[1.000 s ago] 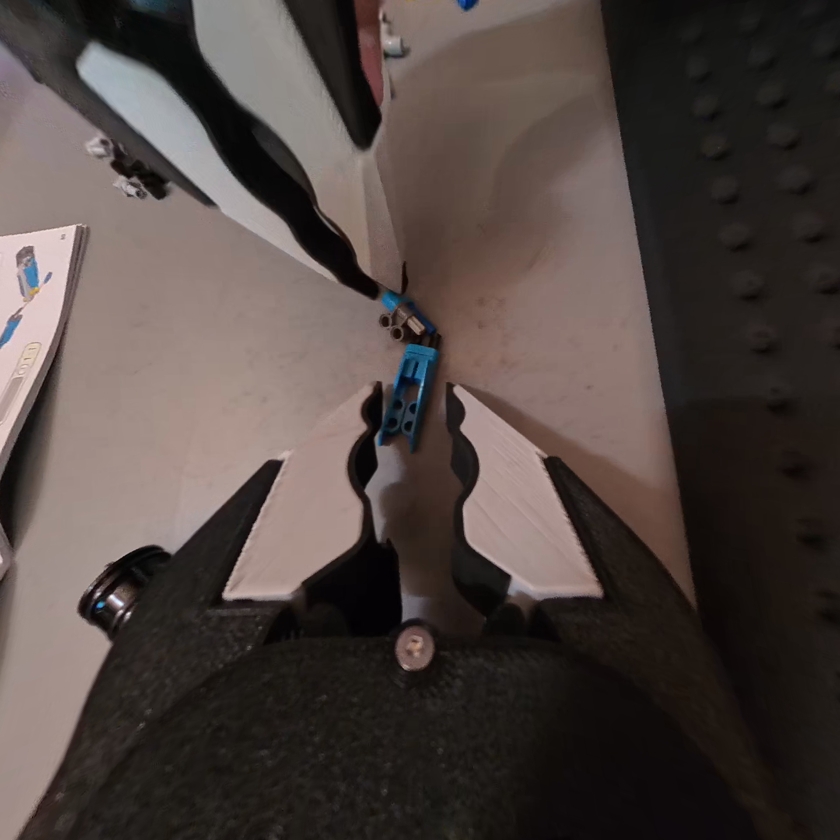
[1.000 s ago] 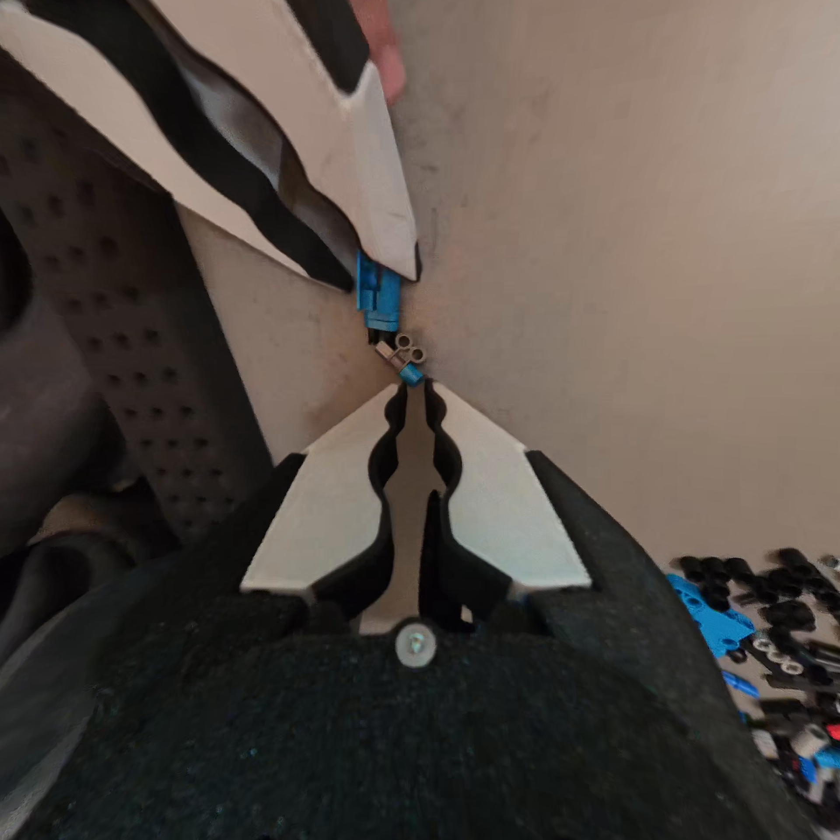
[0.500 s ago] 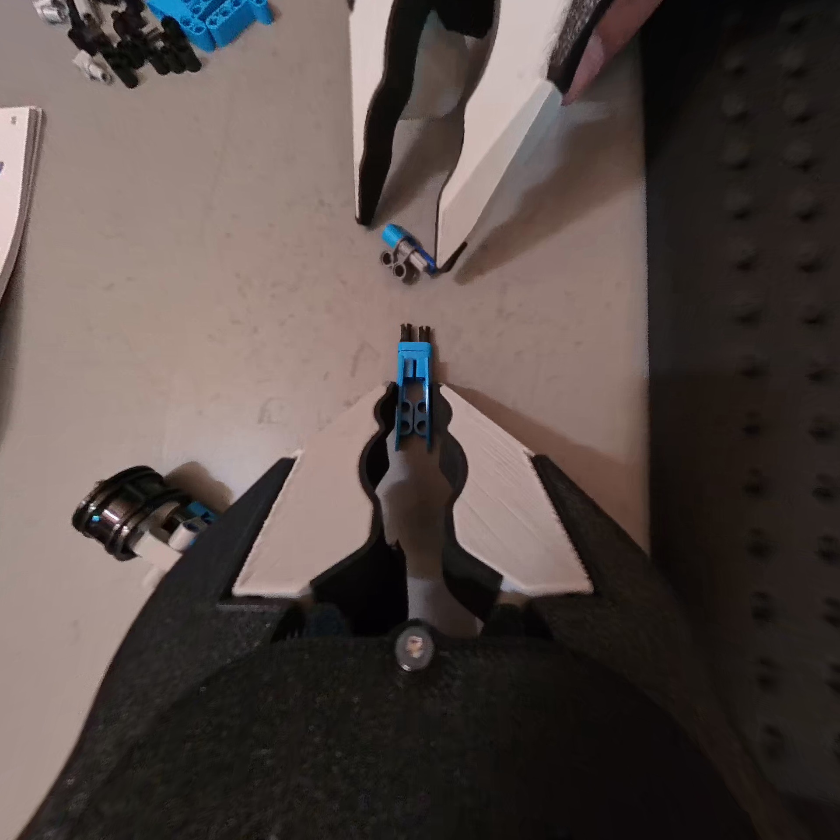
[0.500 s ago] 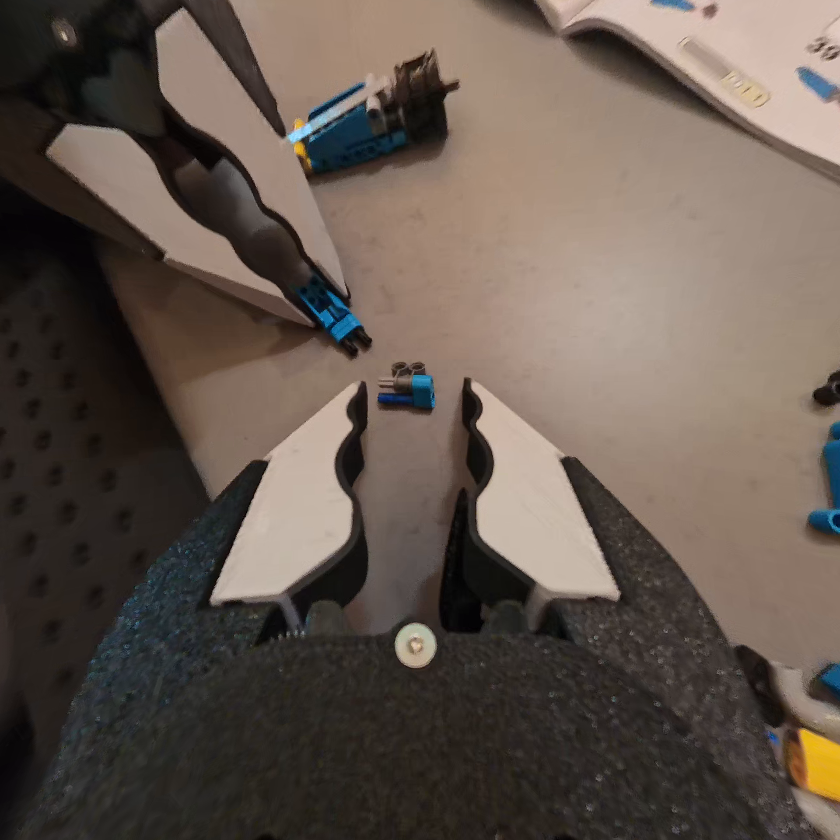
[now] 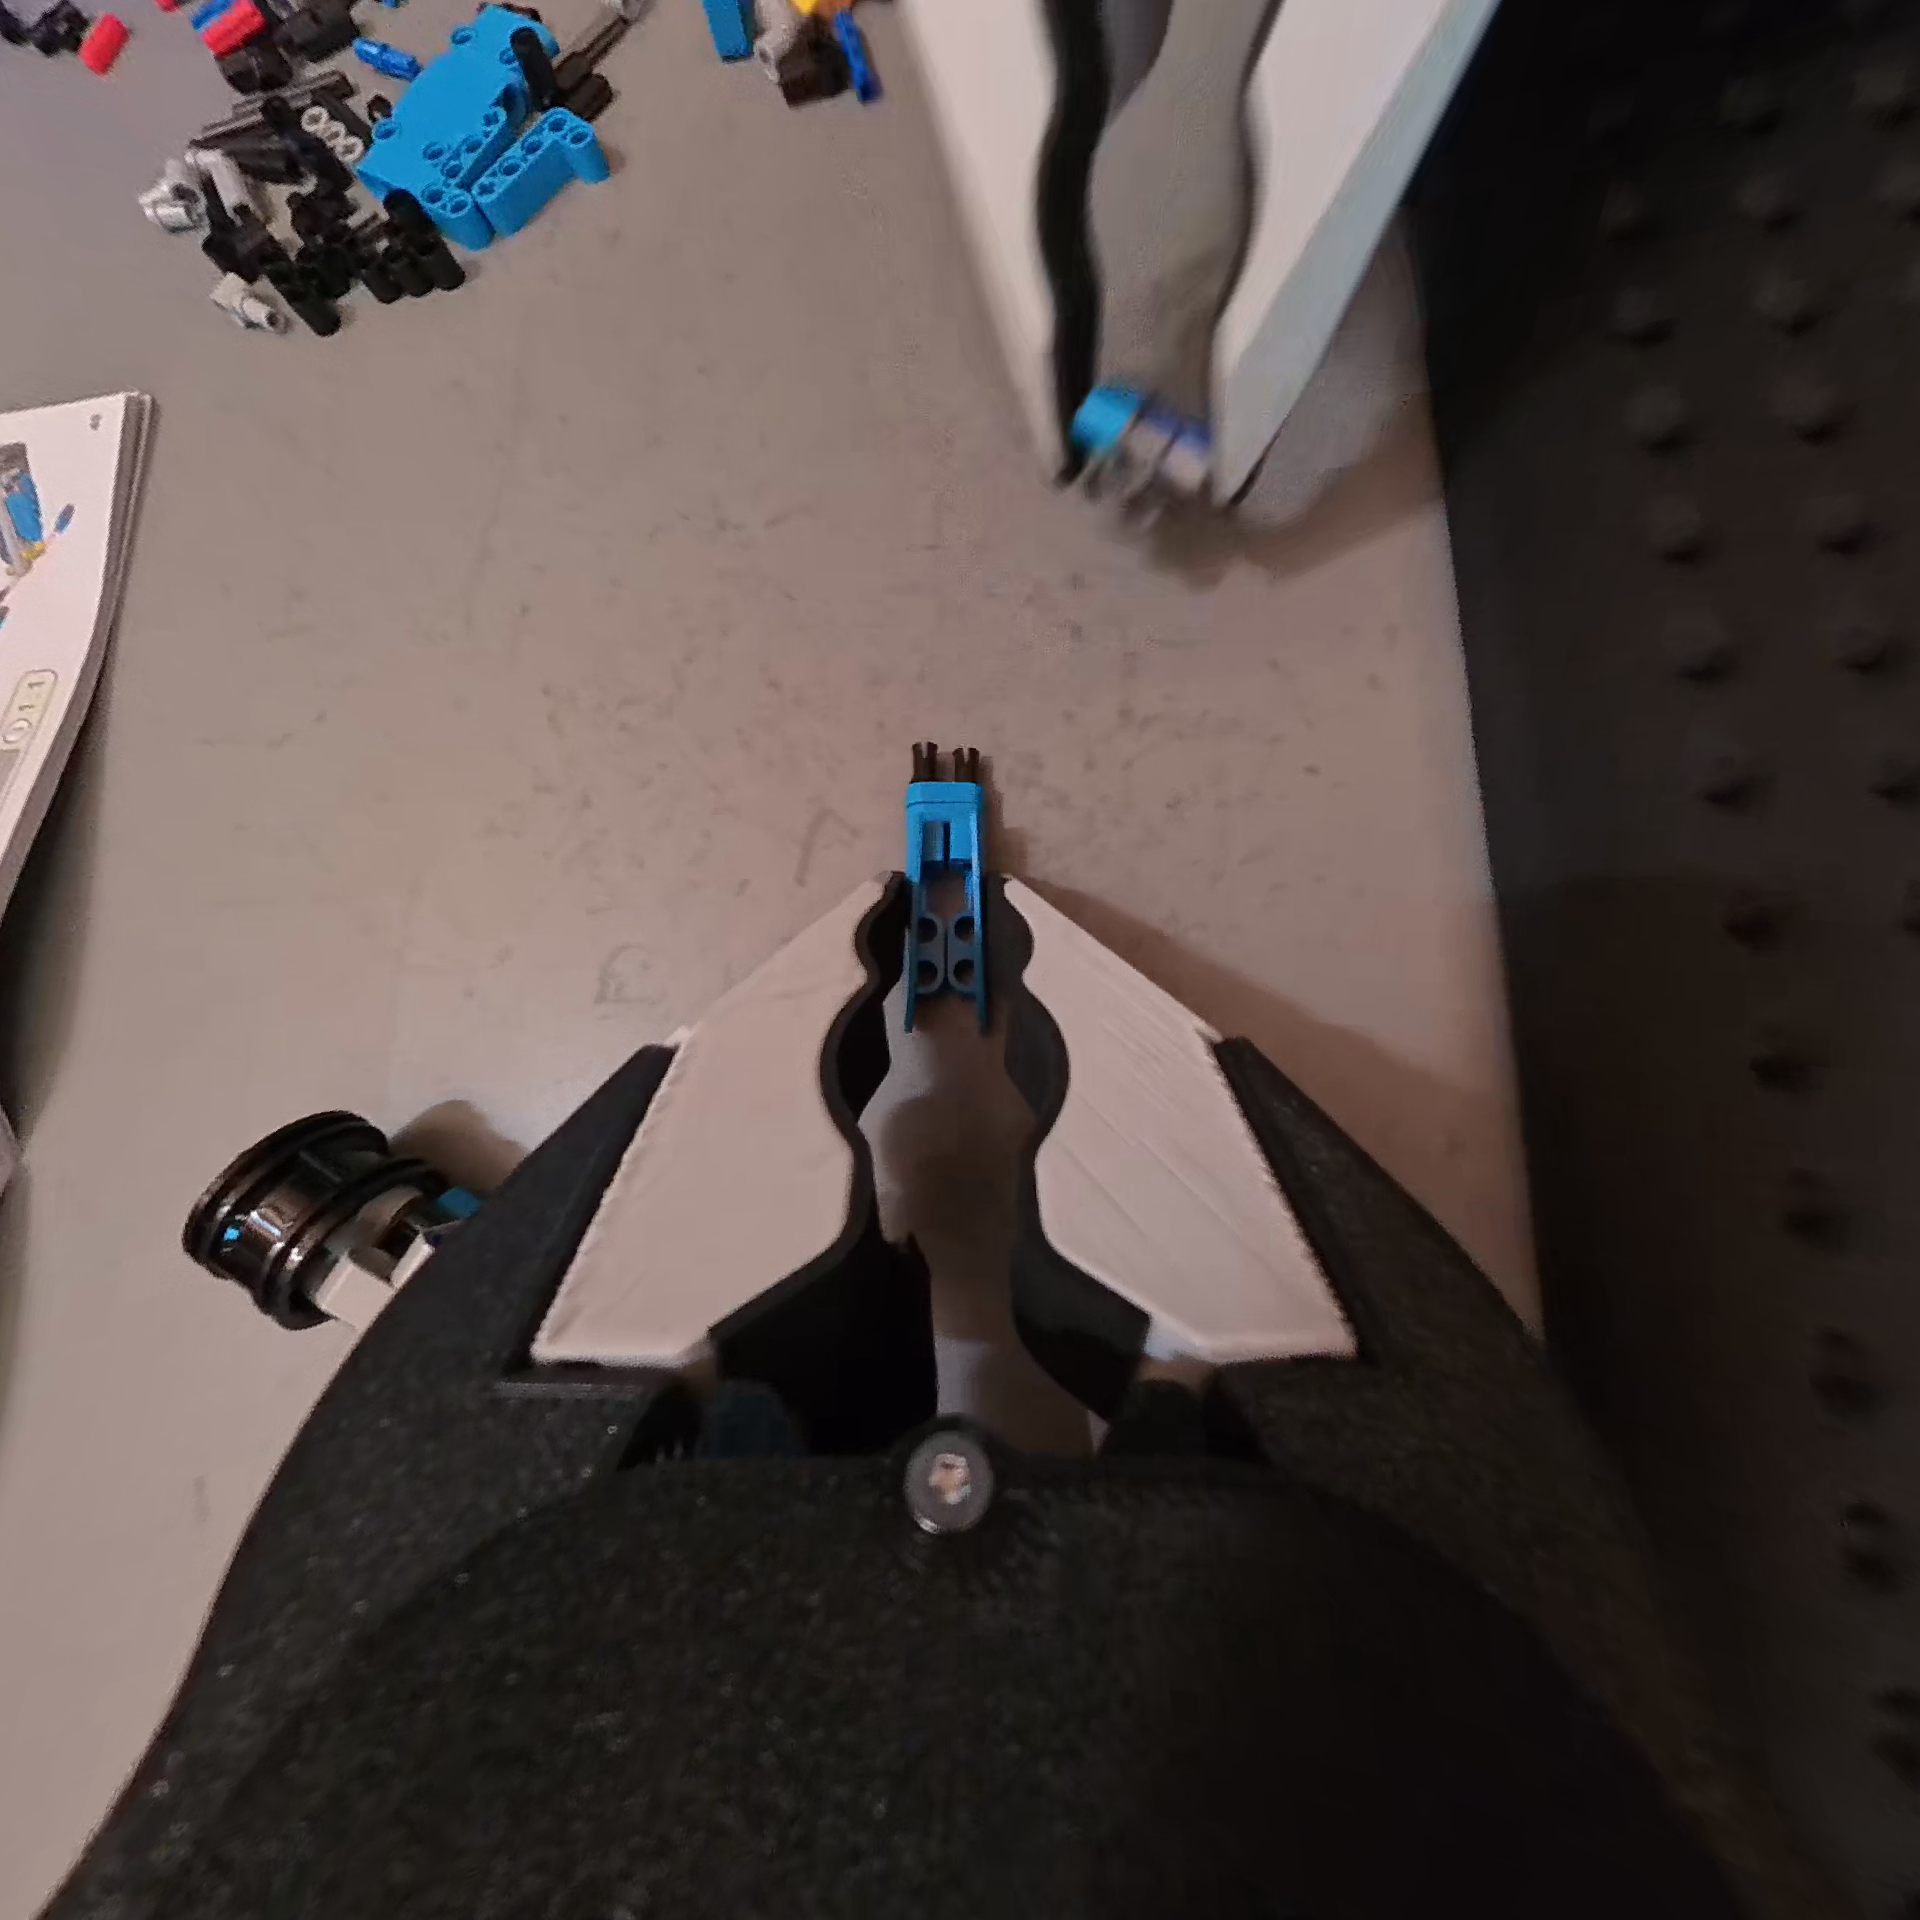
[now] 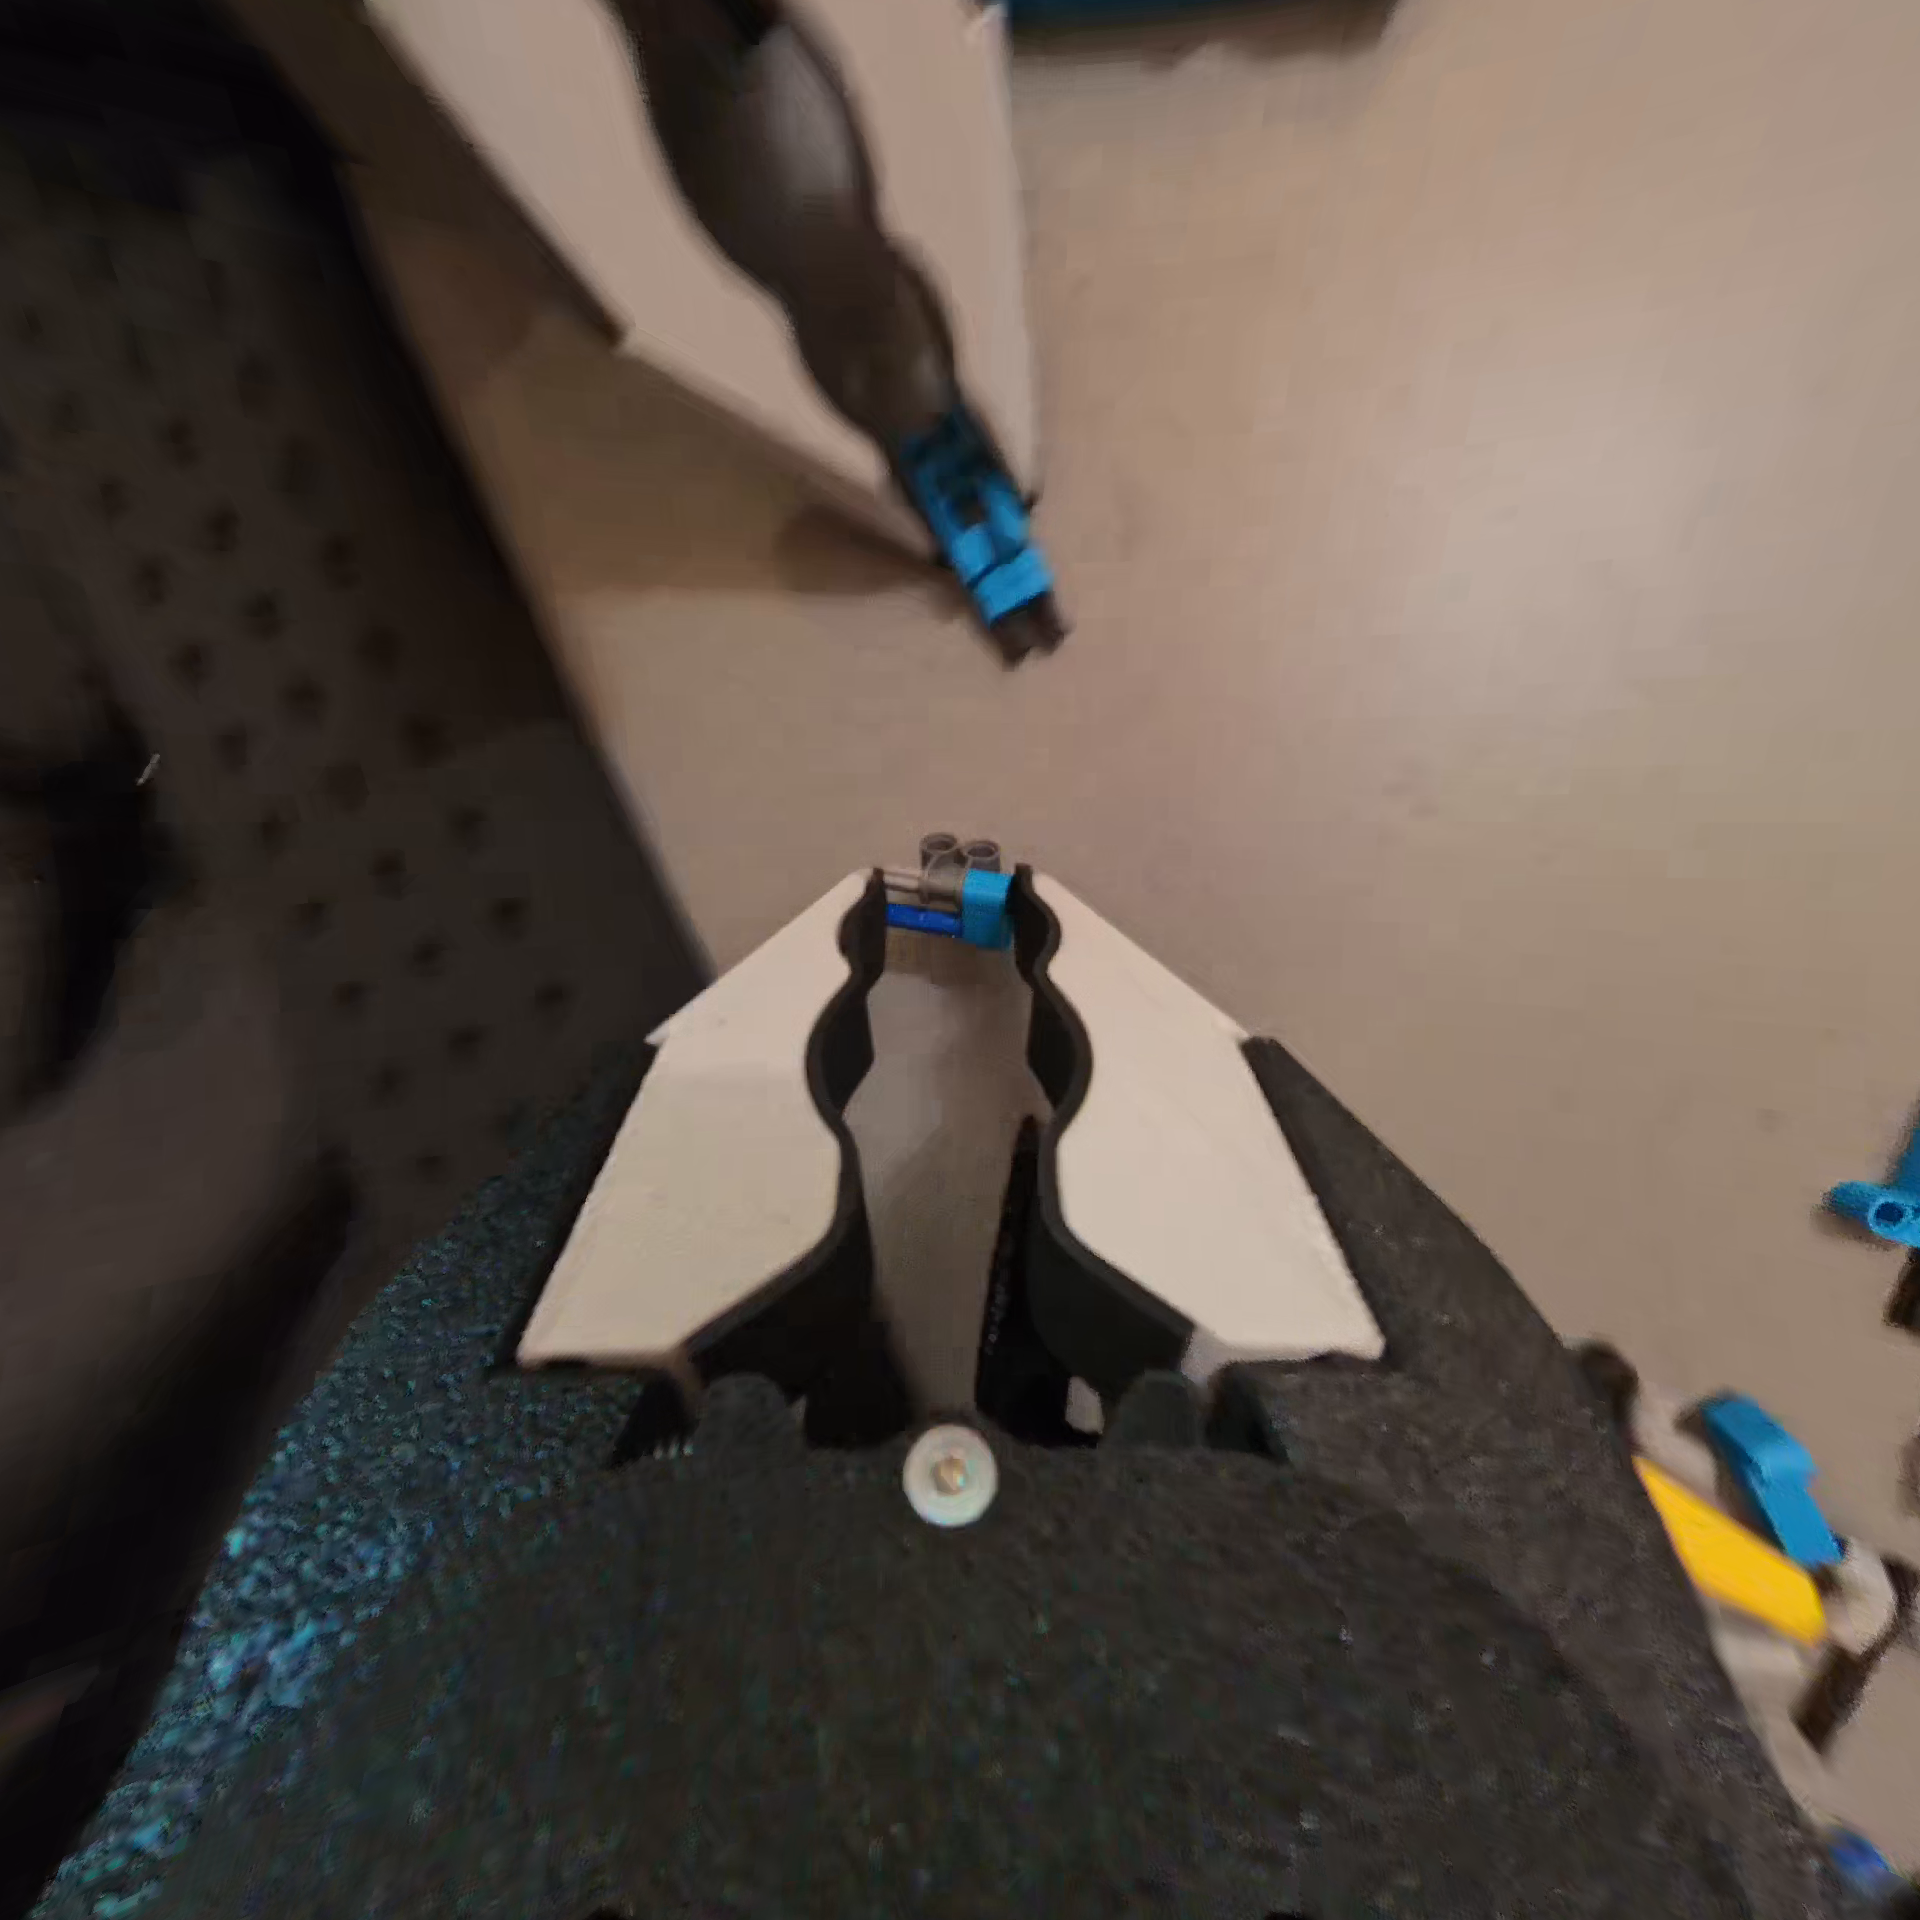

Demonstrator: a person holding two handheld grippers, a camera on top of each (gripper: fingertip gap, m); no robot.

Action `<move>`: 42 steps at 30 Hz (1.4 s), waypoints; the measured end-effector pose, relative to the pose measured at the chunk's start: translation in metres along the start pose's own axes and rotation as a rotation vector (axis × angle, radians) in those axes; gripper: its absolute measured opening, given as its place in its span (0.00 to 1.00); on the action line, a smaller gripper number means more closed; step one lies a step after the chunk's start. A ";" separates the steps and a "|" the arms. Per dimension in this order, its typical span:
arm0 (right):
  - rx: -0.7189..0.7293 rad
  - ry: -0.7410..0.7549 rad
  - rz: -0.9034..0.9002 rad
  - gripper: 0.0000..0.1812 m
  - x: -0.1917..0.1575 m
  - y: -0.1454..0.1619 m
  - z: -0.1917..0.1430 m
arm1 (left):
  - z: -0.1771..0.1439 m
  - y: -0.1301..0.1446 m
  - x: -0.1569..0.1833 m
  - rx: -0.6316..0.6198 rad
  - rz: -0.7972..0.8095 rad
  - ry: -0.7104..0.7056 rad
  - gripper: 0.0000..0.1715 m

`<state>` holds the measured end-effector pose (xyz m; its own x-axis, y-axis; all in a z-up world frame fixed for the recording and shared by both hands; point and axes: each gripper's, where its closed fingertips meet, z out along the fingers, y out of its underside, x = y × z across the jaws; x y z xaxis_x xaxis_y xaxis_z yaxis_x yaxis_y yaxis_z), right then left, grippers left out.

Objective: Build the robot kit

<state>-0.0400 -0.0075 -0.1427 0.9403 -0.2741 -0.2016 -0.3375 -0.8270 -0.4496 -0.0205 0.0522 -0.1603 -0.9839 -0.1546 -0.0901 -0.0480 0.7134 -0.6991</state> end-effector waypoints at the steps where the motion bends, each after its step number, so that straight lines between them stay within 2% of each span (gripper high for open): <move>1: -0.085 -0.040 -0.025 0.13 -0.010 0.011 -0.010 | -0.001 0.000 0.003 0.001 0.005 0.019 0.08; 4: -0.320 -0.116 -0.122 0.13 -0.030 0.050 -0.037 | -0.001 -0.001 0.013 0.003 0.043 0.051 0.08; 6: -0.404 -0.149 -0.168 0.13 -0.027 0.058 -0.043 | 0.000 -0.003 0.018 0.003 0.074 0.052 0.08; 10: -0.444 -0.271 -0.153 0.13 -0.008 0.035 -0.015 | 0.002 -0.006 0.022 0.030 0.061 0.077 0.08; 13: -0.533 -0.246 -0.227 0.13 0.002 0.023 0.003 | 0.005 -0.009 0.025 0.047 0.032 0.106 0.08; 17: -0.643 -0.276 -0.248 0.13 0.000 0.018 0.010 | 0.007 -0.012 0.026 0.053 0.042 0.104 0.08; 22: -0.618 -0.365 -0.220 0.13 0.000 0.009 0.014 | 0.009 -0.014 0.027 0.058 0.067 0.082 0.08; 24: -0.514 -0.385 -0.247 0.13 -0.004 -0.003 0.020 | 0.010 -0.015 0.027 0.055 0.065 0.077 0.08; 33: -0.487 -0.274 -0.336 0.13 -0.002 -0.001 0.022 | 0.010 -0.015 0.026 0.057 0.045 0.092 0.08; 42: -0.496 -0.263 -0.334 0.13 -0.001 -0.003 0.023 | 0.012 -0.016 0.027 0.057 0.035 0.095 0.08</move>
<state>-0.0409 0.0065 -0.1611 0.9279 0.1138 -0.3549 0.0902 -0.9925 -0.0822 -0.0446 0.0281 -0.1596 -0.9968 -0.0634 -0.0493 -0.0066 0.6764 -0.7365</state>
